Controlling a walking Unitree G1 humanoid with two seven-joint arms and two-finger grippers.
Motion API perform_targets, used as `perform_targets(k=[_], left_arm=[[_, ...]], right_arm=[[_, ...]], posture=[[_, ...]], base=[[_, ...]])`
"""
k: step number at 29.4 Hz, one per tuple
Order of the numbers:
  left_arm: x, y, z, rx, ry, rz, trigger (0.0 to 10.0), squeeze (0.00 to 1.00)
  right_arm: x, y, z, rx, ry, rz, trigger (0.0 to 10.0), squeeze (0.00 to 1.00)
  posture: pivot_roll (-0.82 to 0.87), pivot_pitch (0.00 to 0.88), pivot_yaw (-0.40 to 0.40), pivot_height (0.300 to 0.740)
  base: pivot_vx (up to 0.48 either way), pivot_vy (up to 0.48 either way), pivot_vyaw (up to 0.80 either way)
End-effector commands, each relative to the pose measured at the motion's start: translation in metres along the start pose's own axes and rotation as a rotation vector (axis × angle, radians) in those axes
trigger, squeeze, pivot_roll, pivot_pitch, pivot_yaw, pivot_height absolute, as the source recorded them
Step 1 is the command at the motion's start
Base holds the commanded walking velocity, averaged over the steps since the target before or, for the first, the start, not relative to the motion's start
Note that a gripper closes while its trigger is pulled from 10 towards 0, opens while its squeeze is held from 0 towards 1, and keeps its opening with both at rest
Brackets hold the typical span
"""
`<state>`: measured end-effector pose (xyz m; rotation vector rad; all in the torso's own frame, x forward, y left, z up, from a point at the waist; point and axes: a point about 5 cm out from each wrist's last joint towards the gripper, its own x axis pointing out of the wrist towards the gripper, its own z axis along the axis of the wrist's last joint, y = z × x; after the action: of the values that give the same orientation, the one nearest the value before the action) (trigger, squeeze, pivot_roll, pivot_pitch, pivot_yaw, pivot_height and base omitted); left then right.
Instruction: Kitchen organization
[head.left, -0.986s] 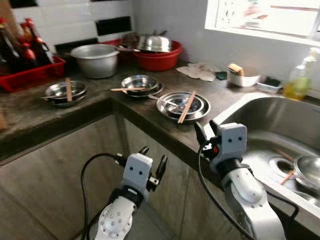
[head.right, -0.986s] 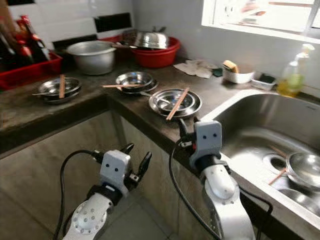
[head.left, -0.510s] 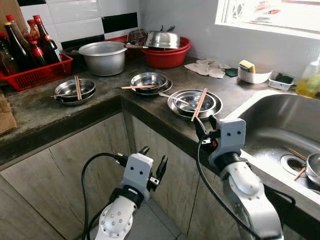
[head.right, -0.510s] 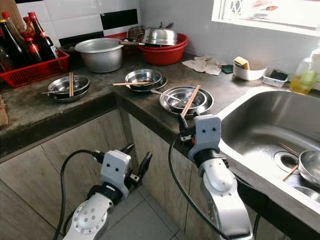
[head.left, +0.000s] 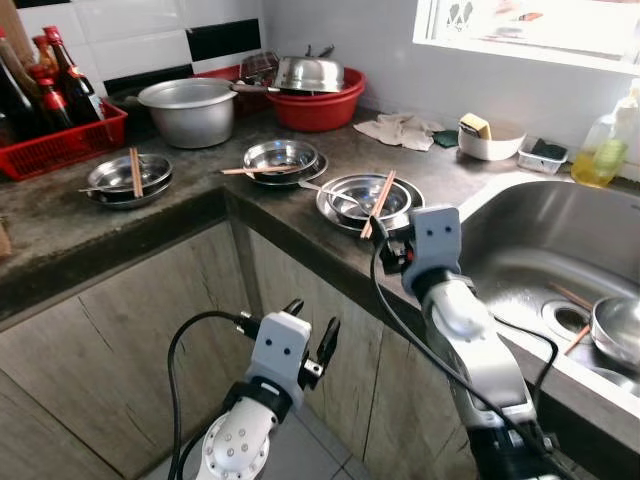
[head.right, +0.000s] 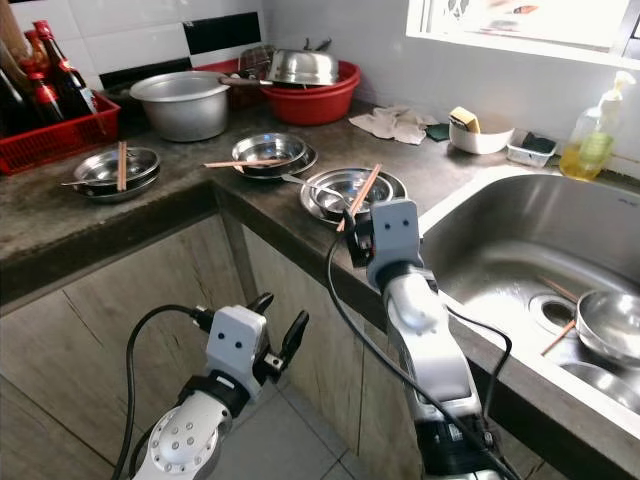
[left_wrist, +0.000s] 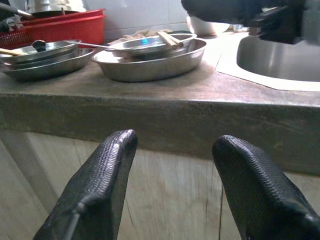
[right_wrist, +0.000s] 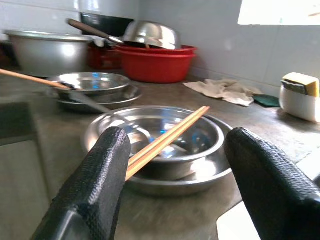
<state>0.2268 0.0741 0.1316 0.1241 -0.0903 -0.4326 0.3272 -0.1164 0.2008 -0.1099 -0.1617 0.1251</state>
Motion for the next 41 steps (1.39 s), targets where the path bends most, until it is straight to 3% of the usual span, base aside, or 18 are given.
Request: perform_targets(k=[1, 14, 22, 23, 24, 28, 29, 41], left_arm=[[0.000, 0.002, 0.006, 0.004, -0.018, 0.006, 10.0, 0.00], [-0.009, -0.005, 0.007, -0.028, -0.006, -0.017, 10.0, 0.00], [-0.009, -0.005, 0.007, -0.030, -0.001, -0.020, 10.0, 0.00], [-0.009, -0.006, 0.007, -0.031, -0.001, -0.020, 10.0, 0.00], [-0.008, -0.006, 0.007, -0.031, -0.001, -0.020, 10.0, 0.00], [-0.008, -0.006, 0.007, -0.031, 0.000, -0.019, 10.0, 0.00], [-0.009, -0.006, 0.007, -0.031, 0.000, -0.019, 10.0, 0.00], [-0.007, -0.006, 0.007, -0.031, -0.003, -0.014, 10.0, 0.00]], right_arm=[[0.007, 0.005, 0.004, -0.005, -0.014, -0.001, 10.0, 0.00], [0.022, 0.021, 0.010, 0.060, -0.030, 0.022, 10.0, 0.00], [0.025, 0.031, 0.003, 0.033, 0.001, 0.054, 10.0, 0.00], [0.026, 0.031, 0.001, 0.020, 0.001, 0.045, 10.0, 0.37], [0.027, 0.032, -0.001, 0.024, 0.005, 0.046, 10.0, 1.00], [0.028, 0.032, 0.000, 0.009, 0.002, 0.034, 10.0, 1.00], [0.029, 0.032, 0.001, 0.001, 0.000, 0.028, 10.0, 0.00], [0.028, 0.030, -0.008, -0.047, 0.032, -0.038, 10.0, 0.00]], posture=[[0.00, 0.057, -0.012, 0.740], [0.00, 0.089, -0.021, 0.740], [0.00, 0.095, -0.022, 0.740], [0.00, 0.095, -0.022, 0.740], [0.01, 0.095, -0.024, 0.740], [0.01, 0.093, -0.028, 0.740], [0.01, 0.093, -0.028, 0.740], [0.00, 0.081, -0.032, 0.740]], base=[[0.000, 0.000, 0.00], [0.000, 0.000, 0.00], [0.000, 0.000, 0.00], [0.000, 0.000, 0.00], [0.000, 0.000, 0.00], [0.000, 0.000, 0.00], [0.000, 0.000, 0.00], [0.000, 0.000, 0.00]])
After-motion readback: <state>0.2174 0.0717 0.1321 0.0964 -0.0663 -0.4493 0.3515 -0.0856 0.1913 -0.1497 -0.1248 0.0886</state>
